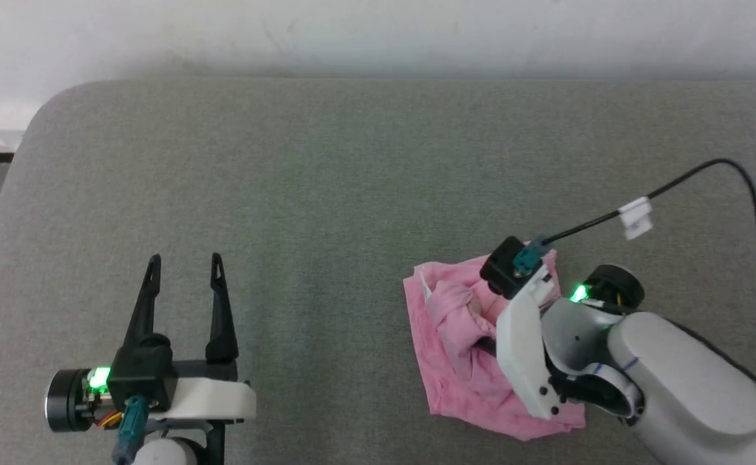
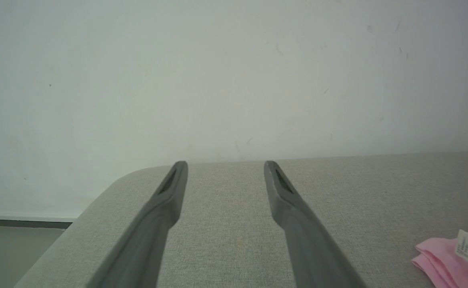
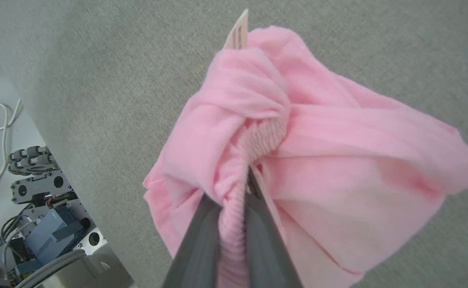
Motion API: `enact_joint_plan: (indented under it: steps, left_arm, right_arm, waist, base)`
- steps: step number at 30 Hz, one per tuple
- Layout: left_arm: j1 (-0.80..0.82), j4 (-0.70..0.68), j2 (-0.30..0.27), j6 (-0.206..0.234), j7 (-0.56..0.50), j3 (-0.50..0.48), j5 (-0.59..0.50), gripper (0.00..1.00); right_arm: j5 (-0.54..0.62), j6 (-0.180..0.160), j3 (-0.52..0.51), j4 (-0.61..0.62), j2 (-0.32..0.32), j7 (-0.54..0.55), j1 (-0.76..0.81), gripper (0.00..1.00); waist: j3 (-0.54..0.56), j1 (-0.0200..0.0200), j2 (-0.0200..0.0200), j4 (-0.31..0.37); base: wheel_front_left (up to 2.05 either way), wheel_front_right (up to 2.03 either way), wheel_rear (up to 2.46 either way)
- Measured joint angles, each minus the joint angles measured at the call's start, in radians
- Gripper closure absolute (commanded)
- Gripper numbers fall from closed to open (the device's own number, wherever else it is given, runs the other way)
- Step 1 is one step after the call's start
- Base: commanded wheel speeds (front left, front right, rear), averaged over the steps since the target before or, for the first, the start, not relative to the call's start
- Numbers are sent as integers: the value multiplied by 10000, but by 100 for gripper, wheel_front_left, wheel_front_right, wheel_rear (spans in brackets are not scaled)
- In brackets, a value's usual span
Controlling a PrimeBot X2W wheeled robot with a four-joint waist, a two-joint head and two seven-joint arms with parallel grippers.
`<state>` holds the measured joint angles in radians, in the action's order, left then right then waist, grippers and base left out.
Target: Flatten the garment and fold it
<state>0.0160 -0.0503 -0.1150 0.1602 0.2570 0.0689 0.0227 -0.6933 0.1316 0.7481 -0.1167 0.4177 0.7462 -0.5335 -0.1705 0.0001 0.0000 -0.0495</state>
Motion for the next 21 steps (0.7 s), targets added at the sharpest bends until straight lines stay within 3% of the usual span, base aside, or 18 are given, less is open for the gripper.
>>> enact_joint_plan:
  steps: [8, 9, 10, 16, 21]
  left_arm:
    - [156, 121, 107, -10, 0, 69, 0, 0]
    - [154, 153, 107, -8, 0, 59, 0, 0]
    - [151, 194, 104, -6, 0, 48, -2, 0]
    - [-18, 337, 44, 4, 0, -69, -13, 0]
    - [-294, 311, -40, 4, 0, -182, -13, 0]
  right_arm:
    - [190, 13, 1078, -2291, -568, -627, -589, 100]
    - [186, 15, 1175, -2355, -568, -815, -665, 62]
    - [146, 13, 1281, -2378, -548, -993, -712, 0]
    - [50, 12, 1498, -1467, 182, -2383, -762, 0]
    - [115, 10, 278, -127, 961, -3848, -728, 0]
  waist:
    - [-325, -1, 0, -423]
    - [-326, 0, 0, -434]
    - [-307, 0, 0, -436]
    - [-3, 0, 0, -263]
    - [338, -2, 0, 145]
  base:
    - [0, 0, 0]
    - [0, 0, 0]
    - [0, 0, 0]
    - [0, 0, 0]
    - [0, 0, 0]
